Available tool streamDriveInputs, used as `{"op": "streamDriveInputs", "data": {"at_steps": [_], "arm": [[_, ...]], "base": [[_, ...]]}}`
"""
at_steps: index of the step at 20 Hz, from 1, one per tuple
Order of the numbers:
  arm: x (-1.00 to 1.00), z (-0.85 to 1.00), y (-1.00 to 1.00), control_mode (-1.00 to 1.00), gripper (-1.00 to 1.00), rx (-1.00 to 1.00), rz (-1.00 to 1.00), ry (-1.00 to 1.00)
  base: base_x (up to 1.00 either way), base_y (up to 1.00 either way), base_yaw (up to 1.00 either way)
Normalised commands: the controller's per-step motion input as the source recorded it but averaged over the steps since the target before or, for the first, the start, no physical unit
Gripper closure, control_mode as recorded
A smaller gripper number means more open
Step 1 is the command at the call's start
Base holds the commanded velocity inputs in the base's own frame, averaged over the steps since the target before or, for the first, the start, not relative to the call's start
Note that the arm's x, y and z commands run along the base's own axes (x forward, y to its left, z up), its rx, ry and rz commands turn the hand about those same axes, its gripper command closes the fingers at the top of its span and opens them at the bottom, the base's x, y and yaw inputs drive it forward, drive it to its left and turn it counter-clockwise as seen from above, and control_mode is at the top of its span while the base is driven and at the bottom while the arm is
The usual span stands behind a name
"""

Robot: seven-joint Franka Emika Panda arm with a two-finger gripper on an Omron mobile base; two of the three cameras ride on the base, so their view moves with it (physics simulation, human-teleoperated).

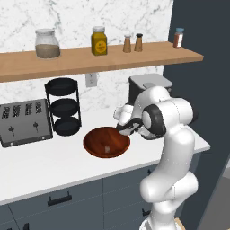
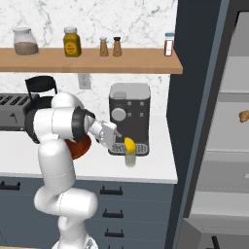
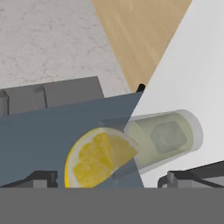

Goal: Grab a lemon wedge from the fridge and one ice cube from the ice bowl, and put them in the glass of lemonade.

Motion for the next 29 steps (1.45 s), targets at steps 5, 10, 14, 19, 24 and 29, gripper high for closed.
{"op": "streamDriveInputs", "data": {"at_steps": [5, 10, 14, 19, 24, 29], "arm": [[-0.33, 0.10, 0.31, -1.00, -1.00, -0.01, 0.00, 0.06], [-0.89, -0.02, 0.50, -1.00, -1.00, 0.00, 0.06, -0.06], [-1.00, 0.06, 0.39, -1.00, -1.00, 0.00, 0.15, -0.21], [-1.00, 0.45, 0.25, -1.00, -1.00, 0.05, 0.17, -0.28], [-0.94, 0.97, 0.05, -1.00, -1.00, 0.14, 0.09, -0.44], [-0.77, 1.00, 0.13, -1.00, -1.00, 0.14, 0.07, -0.41]], "base": [[0.00, 0.00, 0.00], [0.00, 0.00, 0.00], [0.00, 0.00, 0.00], [0.00, 0.00, 0.00], [0.00, 0.00, 0.00], [0.00, 0.00, 0.00]]}}
